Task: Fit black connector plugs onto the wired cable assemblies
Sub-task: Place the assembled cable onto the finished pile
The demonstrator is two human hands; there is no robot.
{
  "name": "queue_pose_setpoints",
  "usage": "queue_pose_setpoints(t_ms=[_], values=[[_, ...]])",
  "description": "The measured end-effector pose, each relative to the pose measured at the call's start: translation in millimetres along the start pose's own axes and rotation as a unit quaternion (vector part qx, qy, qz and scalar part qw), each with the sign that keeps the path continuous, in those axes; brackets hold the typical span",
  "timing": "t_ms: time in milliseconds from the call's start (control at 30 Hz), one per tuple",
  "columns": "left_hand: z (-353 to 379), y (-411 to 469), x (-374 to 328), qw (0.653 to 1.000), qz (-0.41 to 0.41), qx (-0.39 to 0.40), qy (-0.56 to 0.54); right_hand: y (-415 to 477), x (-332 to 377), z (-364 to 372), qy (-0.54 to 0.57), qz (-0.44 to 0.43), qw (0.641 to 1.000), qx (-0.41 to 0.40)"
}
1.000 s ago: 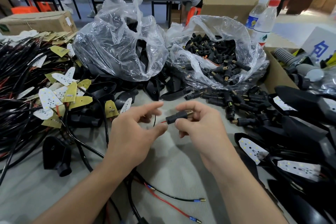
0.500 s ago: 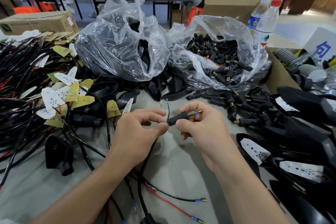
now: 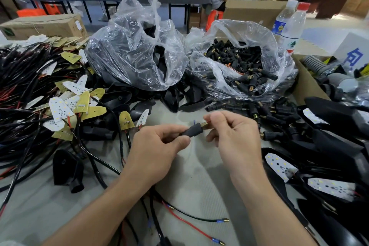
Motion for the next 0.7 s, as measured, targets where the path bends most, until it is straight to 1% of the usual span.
queue_pose_setpoints(t_ms=[67,133,300,400,500,600,700], values=[[4.0,-2.1,-6.3,1.0,0.005,0.01,0.014,-1.3,7.5,-10.6,-0.014,-0.034,0.998,-0.051],[10.2,-2.2,-10.6,0.998,0.009,0.044,0.037,-4.1,12.9,-15.3,-0.028,-0.05,0.995,-0.085],[29.7,-2.3,-10.1,0.989,-0.005,0.15,-0.003,-8.1,15.9,-17.0,-0.045,-0.054,0.99,-0.124],[36.8,-3.0,-5.2,0.981,-0.026,0.187,-0.047,-6.4,12.1,-16.1,-0.044,-0.041,0.991,-0.115],[42.4,-6.3,-4.9,0.975,-0.03,0.2,-0.087,-1.5,9.1,-8.3,-0.019,-0.029,0.997,-0.067],[46.2,-4.7,-5.6,0.975,-0.027,0.185,-0.116,0.5,9.8,3.2,-0.006,-0.037,0.999,-0.011],[44.1,-1.2,0.1,0.971,-0.065,0.166,-0.16,-1.6,8.3,9.9,-0.001,-0.047,0.999,0.003]])
Point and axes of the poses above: each hand's wrist, its own y-axis towards the middle knuckle, its own z-axis out of the palm, x = y × z, the point moved 9 cm from there along y, towards the middle knuckle, and after that the axes turned 4 degrees about x, right-handed, at the moved point
